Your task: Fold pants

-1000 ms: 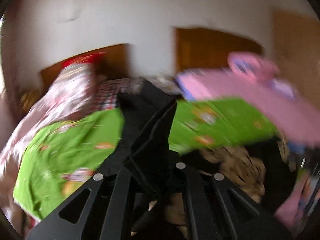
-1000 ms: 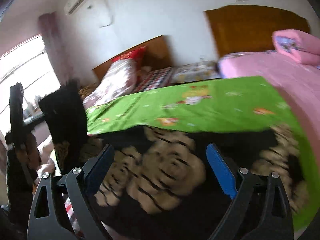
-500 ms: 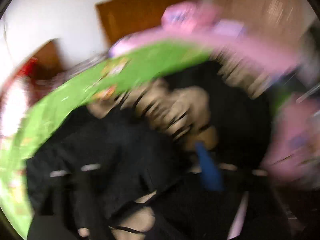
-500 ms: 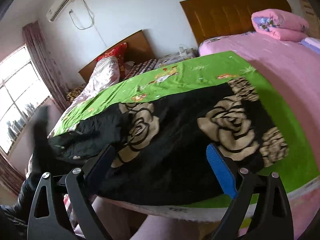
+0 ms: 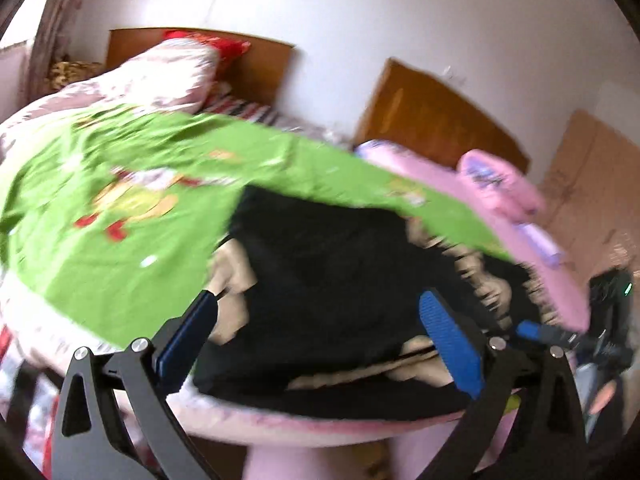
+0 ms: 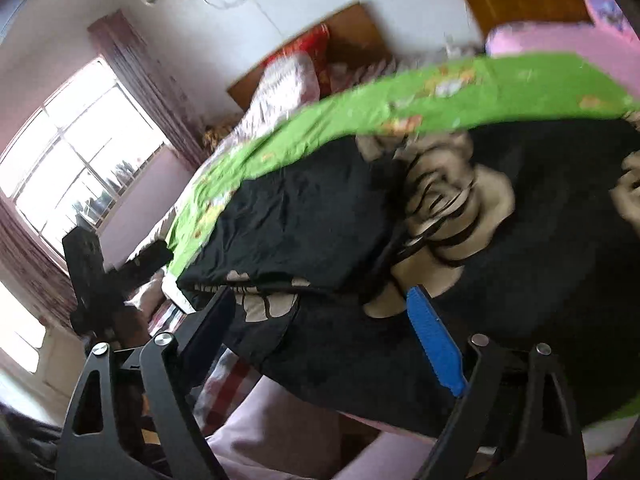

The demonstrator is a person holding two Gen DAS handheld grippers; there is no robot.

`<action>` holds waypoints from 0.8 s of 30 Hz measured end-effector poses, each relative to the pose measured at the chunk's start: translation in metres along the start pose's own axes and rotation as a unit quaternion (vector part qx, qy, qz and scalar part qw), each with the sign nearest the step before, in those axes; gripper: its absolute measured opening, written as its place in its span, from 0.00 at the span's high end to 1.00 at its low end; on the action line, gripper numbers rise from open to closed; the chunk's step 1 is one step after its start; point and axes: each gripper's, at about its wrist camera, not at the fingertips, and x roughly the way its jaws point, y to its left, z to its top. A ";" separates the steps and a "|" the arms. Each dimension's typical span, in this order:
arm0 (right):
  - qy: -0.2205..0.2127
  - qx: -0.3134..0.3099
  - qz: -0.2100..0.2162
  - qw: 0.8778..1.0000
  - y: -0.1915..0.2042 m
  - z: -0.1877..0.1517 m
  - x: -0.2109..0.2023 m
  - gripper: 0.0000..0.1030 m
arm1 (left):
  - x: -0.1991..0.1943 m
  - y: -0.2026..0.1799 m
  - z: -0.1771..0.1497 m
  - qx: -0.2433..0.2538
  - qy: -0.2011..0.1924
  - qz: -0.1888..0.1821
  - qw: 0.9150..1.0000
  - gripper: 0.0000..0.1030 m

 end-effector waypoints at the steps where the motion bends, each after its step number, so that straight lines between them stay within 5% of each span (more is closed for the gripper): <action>1: 0.008 0.004 -0.004 1.000 0.000 0.001 0.007 0.24 | 0.004 0.000 -0.004 0.005 0.003 0.007 1.000 0.02; 11: 0.024 0.007 -0.012 1.000 0.010 0.020 0.045 0.34 | 0.024 0.003 -0.035 0.068 0.025 0.066 0.995 0.02; 14: 0.022 0.035 -0.032 0.999 0.000 0.021 0.052 0.53 | 0.017 0.004 -0.040 0.078 0.021 0.077 0.994 0.02; 16: 0.016 0.037 -0.051 0.998 -0.004 0.020 0.050 0.78 | 0.012 0.003 -0.043 0.089 0.018 0.085 0.992 0.02; 18: 0.014 0.024 -0.054 0.998 -0.002 0.019 0.049 0.88 | 0.010 0.002 -0.046 0.099 0.016 0.102 0.990 0.02; 24: -0.023 -0.090 -0.086 0.992 0.048 0.043 0.033 0.92 | 0.013 0.001 -0.048 0.113 0.024 0.122 0.986 0.02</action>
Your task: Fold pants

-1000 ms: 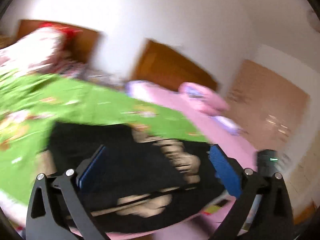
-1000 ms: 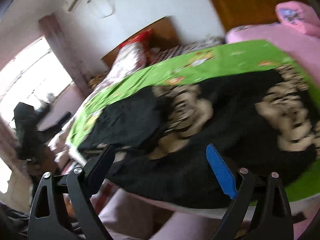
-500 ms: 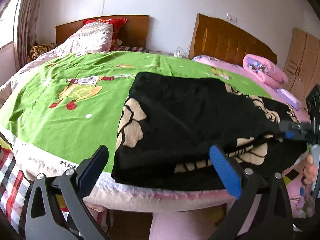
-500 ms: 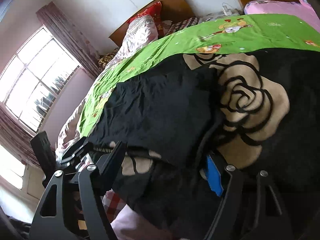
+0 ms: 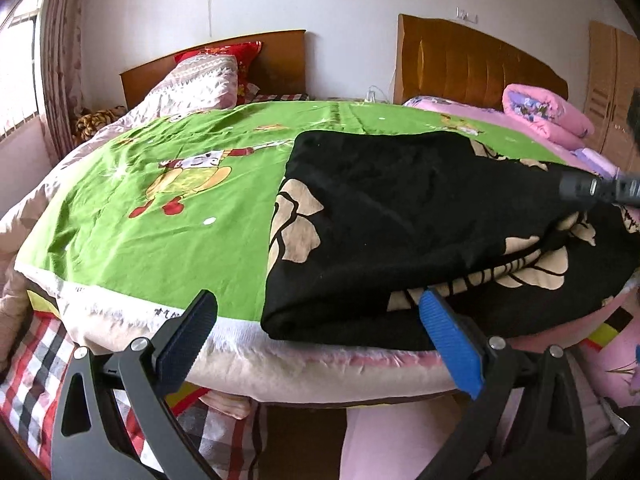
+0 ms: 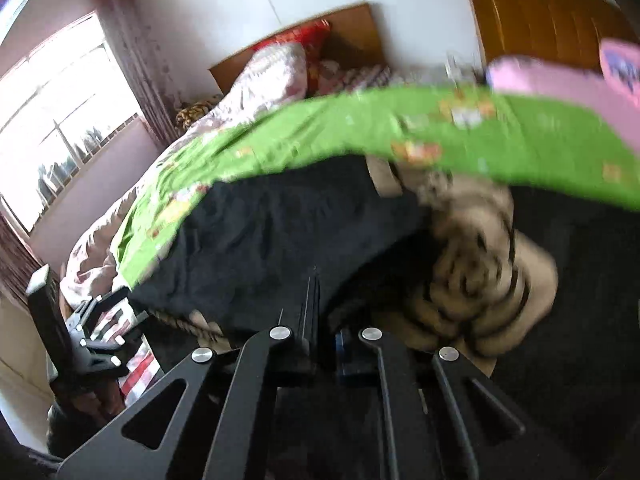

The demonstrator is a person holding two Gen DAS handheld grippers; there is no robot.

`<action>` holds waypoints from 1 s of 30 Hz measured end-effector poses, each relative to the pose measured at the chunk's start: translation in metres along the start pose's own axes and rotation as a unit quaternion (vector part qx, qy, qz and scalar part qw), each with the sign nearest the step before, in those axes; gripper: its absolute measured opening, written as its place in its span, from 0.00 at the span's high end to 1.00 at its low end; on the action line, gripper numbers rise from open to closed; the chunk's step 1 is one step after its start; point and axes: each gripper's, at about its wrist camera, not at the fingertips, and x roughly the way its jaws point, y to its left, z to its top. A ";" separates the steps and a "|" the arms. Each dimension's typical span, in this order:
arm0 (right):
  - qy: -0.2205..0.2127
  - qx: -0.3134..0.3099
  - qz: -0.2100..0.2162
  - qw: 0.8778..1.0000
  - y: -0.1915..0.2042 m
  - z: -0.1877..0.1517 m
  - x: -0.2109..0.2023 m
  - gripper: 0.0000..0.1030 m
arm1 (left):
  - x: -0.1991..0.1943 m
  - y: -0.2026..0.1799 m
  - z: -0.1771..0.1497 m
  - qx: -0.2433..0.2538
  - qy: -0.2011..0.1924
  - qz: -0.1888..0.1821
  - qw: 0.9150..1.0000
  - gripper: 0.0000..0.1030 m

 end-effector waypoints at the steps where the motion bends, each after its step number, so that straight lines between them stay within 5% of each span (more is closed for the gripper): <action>1: -0.014 -0.010 0.003 1.000 0.006 0.006 -0.008 0.92 | 0.001 -0.002 0.000 0.005 0.002 0.005 1.000 0.02; 5: -0.044 -0.026 0.028 0.998 0.017 0.015 -0.035 0.94 | 0.005 -0.004 0.000 0.013 0.010 0.020 1.000 0.01; 11: 0.053 0.094 0.004 0.994 -0.057 -0.034 0.012 0.93 | 0.005 0.000 0.003 0.006 0.019 0.024 1.000 0.01; 14: 0.060 0.099 0.014 0.993 -0.060 -0.040 0.006 0.84 | -0.002 -0.002 0.008 0.022 0.025 0.043 0.998 0.01; 16: 0.048 0.080 -0.011 0.996 -0.058 -0.037 -0.009 0.46 | -0.023 -0.004 0.019 0.026 0.001 0.058 0.998 0.02; 17: 0.032 0.074 -0.027 0.996 -0.058 -0.034 -0.018 0.38 | -0.032 -0.005 0.026 0.021 -0.013 0.049 0.999 0.02; 21: -0.005 0.047 -0.002 0.999 -0.050 -0.015 -0.027 0.37 | -0.043 -0.018 0.061 0.009 -0.040 -0.015 0.999 0.02; 23: 0.001 0.055 0.015 0.998 -0.047 -0.012 -0.017 0.38 | -0.020 -0.038 0.075 0.035 -0.020 -0.039 0.998 0.02; 30: 0.066 0.143 0.098 0.983 -0.081 0.010 0.033 0.38 | 0.061 -0.055 0.060 0.082 0.111 -0.023 0.990 0.01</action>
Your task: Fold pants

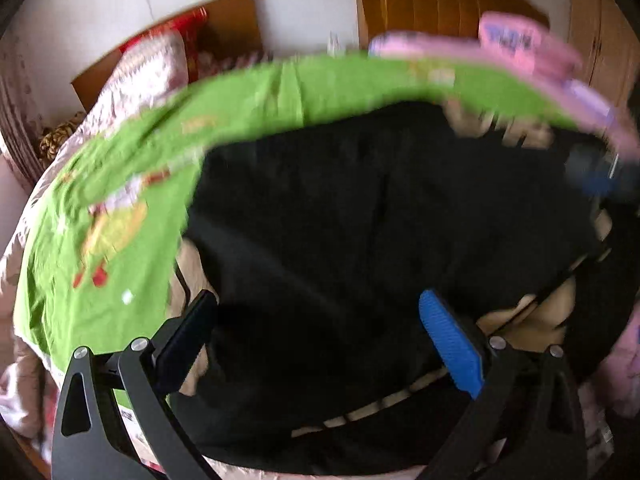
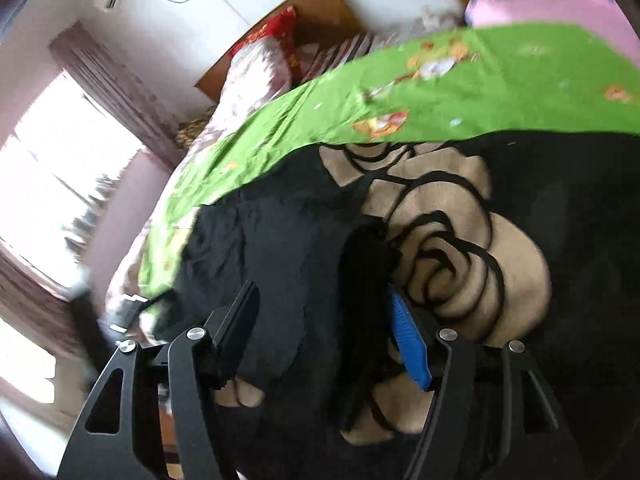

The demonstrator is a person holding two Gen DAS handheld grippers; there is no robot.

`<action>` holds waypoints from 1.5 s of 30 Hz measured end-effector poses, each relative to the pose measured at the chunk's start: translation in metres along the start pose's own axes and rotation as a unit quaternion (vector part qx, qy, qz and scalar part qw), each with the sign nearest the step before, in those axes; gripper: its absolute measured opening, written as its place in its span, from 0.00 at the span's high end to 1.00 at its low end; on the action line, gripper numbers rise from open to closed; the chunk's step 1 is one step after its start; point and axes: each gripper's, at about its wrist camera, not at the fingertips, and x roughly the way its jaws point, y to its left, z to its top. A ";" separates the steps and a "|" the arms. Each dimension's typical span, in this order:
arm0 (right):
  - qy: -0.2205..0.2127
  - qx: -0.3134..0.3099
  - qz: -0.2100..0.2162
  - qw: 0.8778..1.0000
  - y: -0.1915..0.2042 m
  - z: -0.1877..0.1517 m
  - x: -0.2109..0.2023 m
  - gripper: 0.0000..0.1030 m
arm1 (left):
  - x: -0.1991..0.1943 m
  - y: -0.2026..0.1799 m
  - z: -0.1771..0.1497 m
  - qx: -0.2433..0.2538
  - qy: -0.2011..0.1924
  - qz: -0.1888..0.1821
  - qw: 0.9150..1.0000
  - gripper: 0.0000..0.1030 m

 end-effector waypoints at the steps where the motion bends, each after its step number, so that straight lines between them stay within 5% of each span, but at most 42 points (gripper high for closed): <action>1: 0.018 0.010 0.038 0.999 -0.002 0.006 0.007 0.38 | 0.003 0.008 -0.002 -0.021 0.003 -0.025 0.999 0.01; 7: 0.105 0.084 0.101 0.986 -0.015 0.033 0.039 0.32 | 0.006 0.010 -0.006 -0.022 -0.008 -0.026 0.999 0.01; 10: 0.063 0.088 0.085 0.990 -0.017 0.043 0.034 0.32 | 0.007 0.010 -0.006 -0.021 -0.011 -0.027 0.999 0.01; 12: 0.021 0.092 0.153 0.984 -0.018 0.044 0.024 0.32 | 0.005 0.009 -0.005 -0.021 -0.013 -0.026 0.999 0.01; 14: -0.027 0.096 0.166 0.981 -0.020 0.040 0.006 0.32 | 0.003 0.010 -0.007 -0.022 -0.014 -0.026 0.999 0.01; 17: -0.091 0.102 0.123 0.983 -0.025 0.028 -0.024 0.32 | 0.000 0.011 -0.008 -0.022 -0.016 -0.026 0.999 0.01; 21: -0.090 0.079 0.013 0.993 -0.022 0.022 -0.035 0.32 | 0.000 0.011 -0.009 -0.022 -0.015 -0.026 0.999 0.01; 25: -0.046 -0.057 -0.018 0.997 0.035 0.007 -0.017 0.32 | 0.000 0.012 -0.009 -0.024 -0.016 -0.025 0.999 0.01; 31: 0.067 -0.210 -0.111 0.969 0.075 -0.048 0.030 0.27 | -0.001 0.012 -0.010 -0.025 -0.015 -0.024 0.999 0.01; 33: 0.053 -0.240 -0.120 0.962 0.076 -0.062 0.023 0.23 | -0.001 0.013 -0.010 -0.024 -0.014 -0.025 0.999 0.01; 40: 0.043 -0.203 -0.157 0.966 0.066 -0.066 -0.005 0.17 | -0.001 0.013 -0.011 -0.027 -0.019 -0.023 0.999 0.01; 43: 0.024 -0.198 -0.126 0.972 0.071 -0.061 -0.008 0.16 | -0.002 0.012 -0.011 -0.029 -0.020 -0.021 0.999 0.01; 45: 0.047 -0.200 -0.120 0.971 0.074 -0.066 0.006 0.16 | -0.002 0.013 -0.012 -0.031 -0.020 -0.019 0.999 0.01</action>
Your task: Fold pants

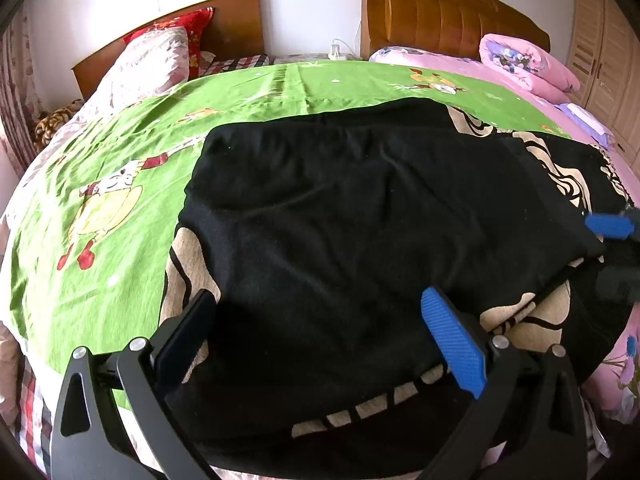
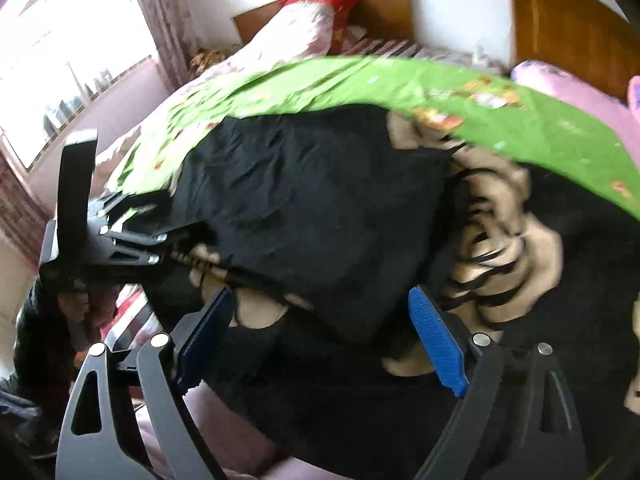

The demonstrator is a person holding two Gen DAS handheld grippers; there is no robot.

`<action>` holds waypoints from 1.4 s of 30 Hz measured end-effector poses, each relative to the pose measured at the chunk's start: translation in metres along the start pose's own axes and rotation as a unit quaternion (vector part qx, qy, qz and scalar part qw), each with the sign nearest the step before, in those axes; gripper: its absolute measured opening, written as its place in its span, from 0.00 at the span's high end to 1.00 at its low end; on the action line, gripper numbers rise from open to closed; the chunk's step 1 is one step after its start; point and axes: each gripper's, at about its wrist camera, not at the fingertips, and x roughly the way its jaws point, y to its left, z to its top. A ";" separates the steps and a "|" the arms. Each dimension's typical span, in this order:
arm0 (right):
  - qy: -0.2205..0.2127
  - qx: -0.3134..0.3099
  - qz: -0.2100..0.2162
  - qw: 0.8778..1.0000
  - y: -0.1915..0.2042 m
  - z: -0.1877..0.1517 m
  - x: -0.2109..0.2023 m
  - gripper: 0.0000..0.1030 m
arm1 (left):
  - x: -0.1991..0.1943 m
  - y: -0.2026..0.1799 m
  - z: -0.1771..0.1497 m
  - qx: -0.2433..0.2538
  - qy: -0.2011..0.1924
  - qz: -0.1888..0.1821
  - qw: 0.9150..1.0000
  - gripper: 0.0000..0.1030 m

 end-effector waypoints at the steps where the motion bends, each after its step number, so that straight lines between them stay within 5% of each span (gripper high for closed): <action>1: 0.010 -0.006 -0.007 1.000 0.002 -0.002 0.007 0.14 | 0.000 0.000 0.000 0.000 0.000 0.000 1.000 0.01; 8: 0.000 -0.008 -0.021 1.000 -0.002 -0.014 -0.003 0.14 | 0.000 0.000 0.001 -0.003 0.007 0.003 1.000 0.01; 11: -0.043 0.005 -0.029 0.999 -0.014 -0.027 -0.035 0.14 | -0.008 0.001 0.009 -0.025 0.041 0.017 0.999 0.02; 13: -0.075 0.018 -0.055 0.995 -0.028 -0.036 -0.060 0.14 | -0.027 -0.002 0.026 -0.038 0.015 -0.001 0.999 0.02; 17: -0.130 0.083 -0.147 0.977 -0.071 -0.056 -0.109 0.14 | -0.043 -0.033 0.060 -0.015 -0.012 -0.026 0.999 0.02; 22: -0.211 0.244 -0.133 0.937 -0.148 -0.120 -0.181 0.14 | -0.026 -0.099 0.069 0.044 -0.006 -0.046 0.998 0.02; 29: -0.204 0.352 -0.108 0.907 -0.208 -0.178 -0.195 0.13 | 0.016 -0.115 0.064 0.031 0.034 -0.023 0.999 0.02; 33: -0.197 0.357 -0.079 0.909 -0.211 -0.170 -0.179 0.13 | 0.036 -0.116 0.057 0.042 0.062 -0.013 0.997 0.01; 42: -0.164 0.358 -0.092 0.915 -0.223 -0.139 -0.149 0.12 | 0.041 -0.113 0.050 0.035 0.031 -0.029 0.998 0.01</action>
